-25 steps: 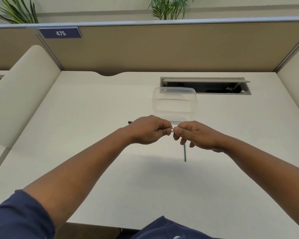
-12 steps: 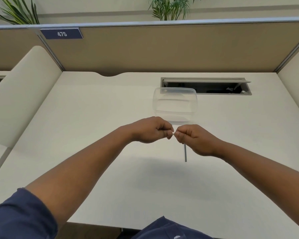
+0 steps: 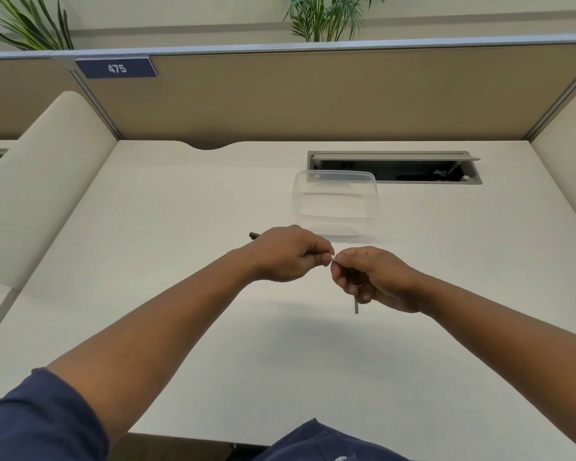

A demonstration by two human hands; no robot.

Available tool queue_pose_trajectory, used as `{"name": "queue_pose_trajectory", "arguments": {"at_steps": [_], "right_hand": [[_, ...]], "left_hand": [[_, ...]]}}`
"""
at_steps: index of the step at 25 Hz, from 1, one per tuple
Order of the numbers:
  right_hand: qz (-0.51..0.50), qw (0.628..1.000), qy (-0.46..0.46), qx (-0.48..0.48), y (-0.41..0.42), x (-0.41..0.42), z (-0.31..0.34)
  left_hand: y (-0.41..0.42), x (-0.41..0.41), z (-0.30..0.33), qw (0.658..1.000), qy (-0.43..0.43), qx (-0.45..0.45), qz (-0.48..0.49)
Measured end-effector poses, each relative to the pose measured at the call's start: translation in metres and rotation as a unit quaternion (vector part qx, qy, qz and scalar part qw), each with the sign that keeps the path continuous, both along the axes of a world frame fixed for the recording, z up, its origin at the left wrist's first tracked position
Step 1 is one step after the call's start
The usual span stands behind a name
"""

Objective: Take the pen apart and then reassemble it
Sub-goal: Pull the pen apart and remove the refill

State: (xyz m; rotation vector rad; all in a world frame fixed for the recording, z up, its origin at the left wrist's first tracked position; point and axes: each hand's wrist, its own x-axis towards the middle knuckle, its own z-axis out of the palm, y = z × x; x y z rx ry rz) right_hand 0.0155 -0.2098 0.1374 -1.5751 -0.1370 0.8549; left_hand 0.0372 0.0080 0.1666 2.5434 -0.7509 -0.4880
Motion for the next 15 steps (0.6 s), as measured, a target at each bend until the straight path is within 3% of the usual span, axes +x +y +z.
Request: {"name": "queue_pose_trajectory", "arguments": {"at_steps": [2, 6, 9, 13, 14, 15], "right_hand": [[0.009, 0.999, -0.043, -0.002, 0.001, -0.001, 0.000], [0.045, 0.960, -0.254, -0.105, 0.001, -0.008, 0.001], [0.141, 0.867, -0.434, -0.201, -0.001, -0.008, 0.005], [0.231, 0.642, -0.670, -0.293, -0.010, 0.001, 0.006], [0.229, 0.634, -0.673, -0.306, -0.010, 0.002, 0.005], [0.215, 0.668, -0.639, -0.313, -0.010, 0.002, 0.003]], "left_hand": [[0.000, 0.001, 0.002, 1.000, 0.026, -0.004, 0.002], [0.004, 0.005, 0.008, 0.977, 0.198, -0.075, 0.004], [0.005, 0.009, 0.012, 0.961, 0.264, -0.082, -0.015], [0.002, 0.008, 0.010, 0.946, 0.311, -0.088, -0.018], [0.002, 0.007, 0.008, 0.952, 0.295, -0.083, -0.006], [0.001, 0.006, 0.007, 0.961, 0.266, -0.076, 0.007]]}}
